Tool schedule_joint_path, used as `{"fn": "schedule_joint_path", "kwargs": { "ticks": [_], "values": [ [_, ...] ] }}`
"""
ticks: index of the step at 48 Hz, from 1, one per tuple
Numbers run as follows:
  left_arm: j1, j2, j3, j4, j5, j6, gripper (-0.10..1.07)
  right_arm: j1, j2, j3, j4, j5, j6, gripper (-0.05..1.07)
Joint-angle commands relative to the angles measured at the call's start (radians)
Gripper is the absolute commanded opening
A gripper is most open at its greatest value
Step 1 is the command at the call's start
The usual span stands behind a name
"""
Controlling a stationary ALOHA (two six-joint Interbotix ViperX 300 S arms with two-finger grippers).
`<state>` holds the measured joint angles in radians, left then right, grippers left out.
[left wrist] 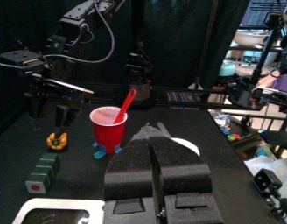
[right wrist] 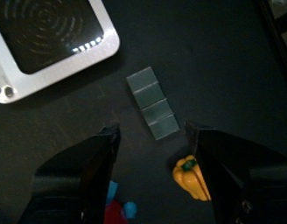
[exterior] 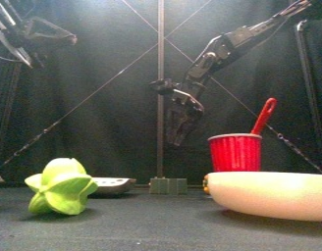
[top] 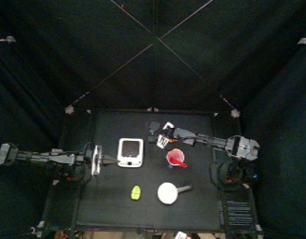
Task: Grab sushi roll
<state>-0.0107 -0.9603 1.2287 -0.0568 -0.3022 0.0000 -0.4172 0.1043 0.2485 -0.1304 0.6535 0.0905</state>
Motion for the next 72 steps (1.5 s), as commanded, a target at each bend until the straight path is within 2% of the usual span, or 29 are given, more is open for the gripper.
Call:
{"fn": "schedule_joint_path", "kwargs": {
  "ticks": [1,10,18,24,28,33,38,49,72],
  "values": [
    [0.005,0.006,-0.011,0.000,-0.009,-0.002,-0.01,-0.005,0.005,-0.051,-0.028,0.040,-0.002,0.92],
    [0.006,0.006,-0.008,0.000,-0.009,-0.002,0.00,-0.006,0.048,-0.089,-0.080,0.094,-0.003,0.93],
    [0.006,0.006,-0.006,0.000,-0.009,-0.002,0.00,-0.014,0.075,-0.152,-0.078,0.233,-0.006,0.93],
    [0.006,0.006,-0.005,0.000,-0.009,-0.002,-0.01,-0.015,0.086,-0.189,-0.075,0.284,-0.012,0.93],
    [0.006,0.006,-0.005,0.000,-0.009,-0.002,-0.01,-0.015,0.098,-0.216,-0.048,0.325,-0.075,0.93],
    [0.008,0.006,-0.003,0.000,-0.009,-0.002,0.00,-0.015,0.120,-0.253,0.051,0.367,-0.181,0.93],
    [0.006,0.006,-0.003,0.000,-0.009,-0.003,0.00,-0.023,0.138,-0.291,0.126,0.362,-0.255,0.93],
    [0.008,0.006,0.003,-0.008,-0.008,-0.003,-0.01,-0.029,0.164,-0.291,0.132,0.296,-0.328,0.93],
    [0.008,0.006,0.006,-0.017,-0.009,0.000,-0.01,-0.040,0.215,-0.221,0.058,0.179,-0.339,0.93]
  ]
}}
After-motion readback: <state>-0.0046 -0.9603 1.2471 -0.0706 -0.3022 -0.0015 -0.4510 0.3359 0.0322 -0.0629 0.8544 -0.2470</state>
